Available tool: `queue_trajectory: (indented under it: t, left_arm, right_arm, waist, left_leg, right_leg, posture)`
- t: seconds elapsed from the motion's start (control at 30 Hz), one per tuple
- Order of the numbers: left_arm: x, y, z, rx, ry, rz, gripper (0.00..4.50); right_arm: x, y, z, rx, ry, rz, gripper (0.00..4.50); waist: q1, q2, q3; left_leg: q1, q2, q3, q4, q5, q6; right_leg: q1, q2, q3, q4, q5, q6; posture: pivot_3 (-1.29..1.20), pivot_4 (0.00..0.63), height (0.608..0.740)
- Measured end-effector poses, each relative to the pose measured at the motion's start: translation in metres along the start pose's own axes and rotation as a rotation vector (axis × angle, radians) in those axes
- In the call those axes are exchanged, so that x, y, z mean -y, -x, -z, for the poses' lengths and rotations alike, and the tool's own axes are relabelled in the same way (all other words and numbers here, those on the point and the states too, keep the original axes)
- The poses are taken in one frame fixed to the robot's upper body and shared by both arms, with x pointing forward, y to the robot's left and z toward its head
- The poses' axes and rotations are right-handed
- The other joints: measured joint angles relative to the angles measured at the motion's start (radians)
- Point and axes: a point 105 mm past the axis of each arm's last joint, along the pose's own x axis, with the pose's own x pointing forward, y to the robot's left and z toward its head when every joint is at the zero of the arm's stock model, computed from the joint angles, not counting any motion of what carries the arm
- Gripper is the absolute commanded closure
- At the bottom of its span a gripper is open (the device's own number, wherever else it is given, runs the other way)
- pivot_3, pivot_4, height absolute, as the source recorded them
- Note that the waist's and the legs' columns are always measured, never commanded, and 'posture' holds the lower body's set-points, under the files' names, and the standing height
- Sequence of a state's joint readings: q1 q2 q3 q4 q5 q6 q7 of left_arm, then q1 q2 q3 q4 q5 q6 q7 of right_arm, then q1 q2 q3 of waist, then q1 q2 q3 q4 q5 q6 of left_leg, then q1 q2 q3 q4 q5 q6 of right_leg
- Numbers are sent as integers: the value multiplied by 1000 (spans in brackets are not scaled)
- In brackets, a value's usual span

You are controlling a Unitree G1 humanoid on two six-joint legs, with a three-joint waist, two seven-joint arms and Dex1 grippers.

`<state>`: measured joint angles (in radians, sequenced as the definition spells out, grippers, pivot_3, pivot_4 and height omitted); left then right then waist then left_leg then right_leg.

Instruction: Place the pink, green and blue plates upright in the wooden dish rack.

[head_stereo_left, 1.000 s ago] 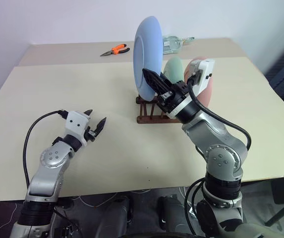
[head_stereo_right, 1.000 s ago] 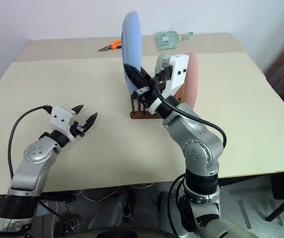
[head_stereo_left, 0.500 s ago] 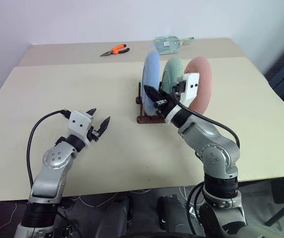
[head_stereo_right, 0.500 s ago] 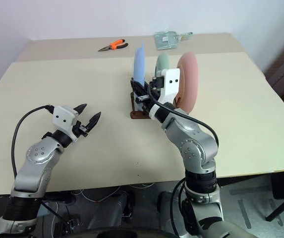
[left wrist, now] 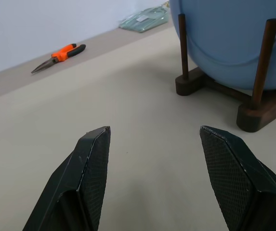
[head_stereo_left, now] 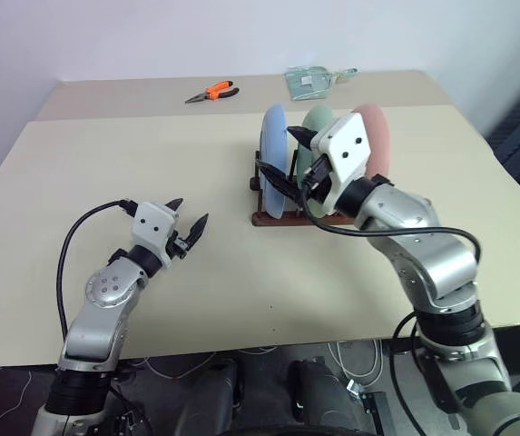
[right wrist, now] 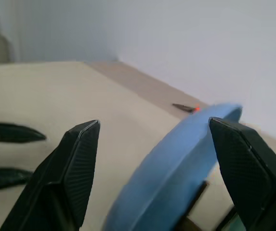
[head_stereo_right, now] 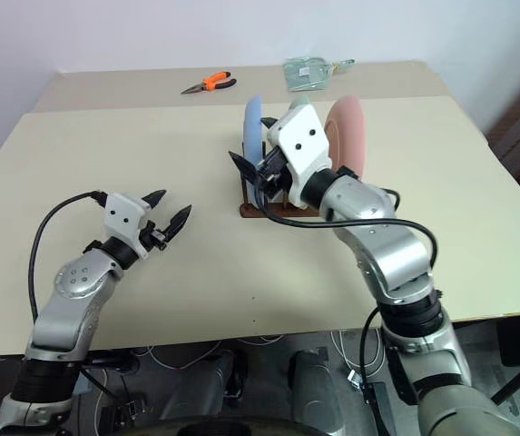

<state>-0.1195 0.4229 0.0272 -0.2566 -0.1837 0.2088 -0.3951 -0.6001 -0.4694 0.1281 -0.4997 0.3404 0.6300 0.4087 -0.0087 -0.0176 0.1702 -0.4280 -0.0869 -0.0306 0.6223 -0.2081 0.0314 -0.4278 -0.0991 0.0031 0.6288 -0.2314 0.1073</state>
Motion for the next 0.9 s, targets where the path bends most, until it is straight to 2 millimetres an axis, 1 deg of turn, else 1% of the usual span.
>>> queue_trajectory:
  t: [0.07, 0.1, 0.17, 0.2, 0.23, 0.27, 0.33, 0.37, 0.4, 0.43, 0.47, 0.53, 0.63, 0.73, 0.83, 0.9]
  left_arm:
    - [0, 0, 0, 0, -1, 3, 1480]
    - [1, -1, 0, 1, -1, 11, 1480]
    - [-2, -2, 2, -7, -6, 13, 1480]
    - [-3, -2, 3, -11, -9, 11, 1480]
    - [-5, -3, 3, -12, -14, 13, 1480]
    - [-8, -3, 4, -18, -32, 15, 1480]
    - [-24, 2, 12, -55, -62, -16, 1480]
    - [-29, 4, 16, -72, -68, -26, 1480]
    - [-32, 5, 17, -81, -69, -28, 1480]
    - [-32, 4, 18, -82, -66, -25, 1480]
    - [-32, 3, 17, -80, -65, -21, 1480]
    - [-34, 3, 19, -87, -63, -23, 1480]
    - [-34, 4, 24, -104, -61, -27, 1480]
    - [-29, 9, 32, -126, -44, -28, 1480]
    - [-26, 13, 38, -143, -32, -35, 1480]
    - [-24, 13, 40, -158, -23, -45, 1480]
  right_arm:
    - [6, 9, -10, 20, 42, -4, 847]
    - [11, 16, -17, 36, 61, -3, 847]
    - [28, 37, -29, 56, 89, 33, 847]
    - [40, 49, -32, 52, 90, 66, 847]
    - [53, 67, -29, 23, 82, 101, 847]
    - [67, 91, -19, -36, 55, 141, 847]
    - [97, 139, 6, -150, -34, 258, 847]
    - [105, 159, 18, -190, -82, 304, 847]
    - [108, 171, 27, -222, -106, 322, 847]
    - [105, 179, 37, -262, -115, 312, 847]
    - [99, 185, 51, -313, -125, 288, 847]
    - [90, 187, 68, -360, -139, 244, 847]
    - [88, 185, 87, -372, -147, 242, 847]
    - [82, 184, 117, -422, -170, 246, 847]
    - [76, 176, 134, -425, -195, 237, 847]
    - [79, 172, 140, -403, -211, 255, 847]
  waist:
    - [0, 0, 0]
    - [1, 0, 0]
    - [8, 0, 0]
    - [14, 0, 0]
    - [22, -1, 0]
    - [33, -1, 0]
    - [47, 0, 0]
    - [48, 0, 0]
    - [48, 0, 0]
    - [47, 1, -1]
    - [44, 1, -1]
    - [38, 3, -1]
    - [24, 3, -1]
    - [21, 3, -1]
    - [21, 3, 0]
    - [23, 3, 0]
  left_leg:
    - [0, 0, 0, 0, 0, 1]
    - [0, 0, 0, 0, 0, 1]
    - [-1, 0, 0, 1, 0, 1]
    - [-1, 0, 0, 1, 0, 1]
    - [-1, 0, 0, 1, -1, 1]
    - [-1, 2, -2, 1, -1, 2]
    - [-1, 3, 0, 1, -3, 4]
    - [-1, 2, 1, 2, -3, 4]
    - [-1, 3, 1, 2, -3, 4]
    - [-1, 3, 2, 2, -3, 4]
    - [-1, 3, 2, 2, -3, 4]
    - [0, 5, 4, 2, -3, 4]
    - [0, 6, 5, 3, -3, 4]
    - [-1, 6, 5, 4, -3, 4]
    - [-1, 6, 5, 4, -3, 4]
    - [-1, 6, 5, 5, -3, 4]
  right_leg:
    - [0, 0, 0, 0, 0, 0]
    - [0, 0, 0, 0, 0, 0]
    - [1, -1, 0, -1, -1, -1]
    - [1, -1, 0, -3, -1, -1]
    - [2, -1, -1, -4, -1, -1]
    - [4, -1, -5, -9, -1, -2]
    - [8, -1, -5, -14, 0, -2]
    - [8, -1, -4, -14, 0, -2]
    - [8, -2, -4, -14, 0, -2]
    - [8, -2, -4, -14, 0, -2]
    - [8, -3, -5, -13, 0, -2]
    - [7, -3, -6, -13, 0, -3]
    - [8, -4, -8, -13, 0, -3]
    - [7, -4, -8, -14, 1, -3]
    - [7, -4, -8, -13, 1, -3]
    - [8, -4, -8, -13, 1, -3]
  posture:
    - [0, 150, 719]
    - [0, 150, 719]
    - [0, 150, 719]
    - [0, 150, 719]
    - [0, 150, 719]
    - [0, 150, 719]
    - [0, 150, 719]
    - [0, 150, 719]
    - [0, 150, 719]
    - [0, 150, 719]
    - [0, 150, 719]
    - [0, 150, 719]
    - [0, 150, 719]
    - [0, 150, 719]
    - [0, 150, 719]
    - [0, 150, 719]
